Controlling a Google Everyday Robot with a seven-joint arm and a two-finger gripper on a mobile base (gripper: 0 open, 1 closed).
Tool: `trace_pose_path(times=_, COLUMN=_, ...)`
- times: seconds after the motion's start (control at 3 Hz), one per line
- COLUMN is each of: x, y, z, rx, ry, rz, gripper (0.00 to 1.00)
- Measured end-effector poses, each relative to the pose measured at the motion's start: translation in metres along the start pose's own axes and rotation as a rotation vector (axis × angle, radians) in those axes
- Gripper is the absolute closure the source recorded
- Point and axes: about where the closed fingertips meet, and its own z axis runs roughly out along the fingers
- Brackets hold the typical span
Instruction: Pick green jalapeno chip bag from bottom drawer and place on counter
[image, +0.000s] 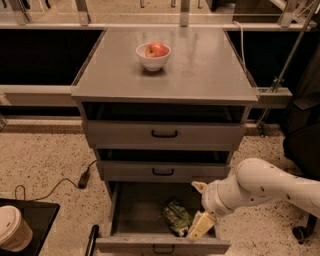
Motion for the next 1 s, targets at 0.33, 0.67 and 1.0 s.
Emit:
trace_pose_path(times=0.33, x=0.008, y=-0.011, z=0.002, rx=0.059, ry=0.038, rz=0.019, gripper=0.00)
trace_pose_path(times=0.67, x=0.044, y=-0.026, z=-0.006, rx=0.196, ry=0.210, rz=0.013, gripper=0.00)
trace_pose_path(times=1.0, x=0.073, y=-0.025, z=-0.004, rx=0.238, ry=0.296, rz=0.002, gripper=0.00)
